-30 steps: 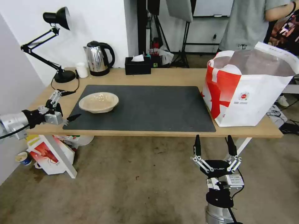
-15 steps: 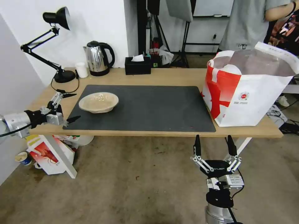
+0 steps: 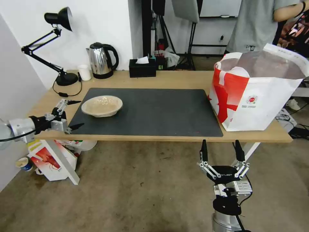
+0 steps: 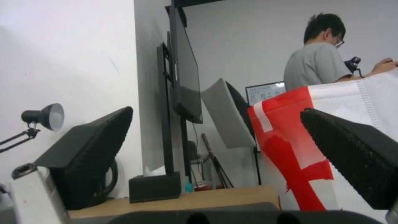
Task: Pick up the trash from the table and place it into the takeout bag.
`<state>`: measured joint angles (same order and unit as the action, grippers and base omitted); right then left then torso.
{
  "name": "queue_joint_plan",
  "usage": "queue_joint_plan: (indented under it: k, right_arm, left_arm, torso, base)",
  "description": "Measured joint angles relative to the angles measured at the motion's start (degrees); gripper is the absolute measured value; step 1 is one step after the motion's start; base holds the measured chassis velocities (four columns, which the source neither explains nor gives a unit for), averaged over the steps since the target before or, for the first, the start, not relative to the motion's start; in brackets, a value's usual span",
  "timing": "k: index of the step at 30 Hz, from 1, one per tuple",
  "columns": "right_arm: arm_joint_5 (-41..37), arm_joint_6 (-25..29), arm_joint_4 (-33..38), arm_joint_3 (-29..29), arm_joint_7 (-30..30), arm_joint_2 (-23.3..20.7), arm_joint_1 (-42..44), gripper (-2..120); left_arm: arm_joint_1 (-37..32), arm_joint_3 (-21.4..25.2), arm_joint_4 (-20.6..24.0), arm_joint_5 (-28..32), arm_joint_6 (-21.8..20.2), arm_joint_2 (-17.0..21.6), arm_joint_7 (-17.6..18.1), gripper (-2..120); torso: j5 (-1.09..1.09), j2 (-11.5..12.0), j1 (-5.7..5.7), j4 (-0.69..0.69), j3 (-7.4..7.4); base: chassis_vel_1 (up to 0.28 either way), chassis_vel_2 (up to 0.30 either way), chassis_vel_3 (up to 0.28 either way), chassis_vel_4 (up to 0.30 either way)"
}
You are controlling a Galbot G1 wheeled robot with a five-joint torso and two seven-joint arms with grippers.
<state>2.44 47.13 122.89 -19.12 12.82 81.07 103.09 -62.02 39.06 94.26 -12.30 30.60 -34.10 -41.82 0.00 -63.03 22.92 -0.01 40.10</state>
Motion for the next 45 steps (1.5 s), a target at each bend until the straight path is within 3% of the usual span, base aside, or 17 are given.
queue_joint_plan:
  k: [24,45]
  right_arm:
    - [0.0,0.0,0.0,0.0,0.0,0.0,0.0,100]
    - [0.0,0.0,0.0,0.0,0.0,0.0,0.0,100]
  left_arm:
    - [4.0,-1.8,-3.3,-1.7,0.6,-0.3,-0.5,100]
    - [7.9,-3.9,-6.3,-5.1,0.5,-2.8,-0.3,100]
  torso:
    - [0.01,0.0,0.0,0.0,0.0]
    - [0.0,0.0,0.0,0.01,0.0]
  base:
    - [0.0,0.0,0.0,0.0]
    - [0.0,0.0,0.0,0.0]
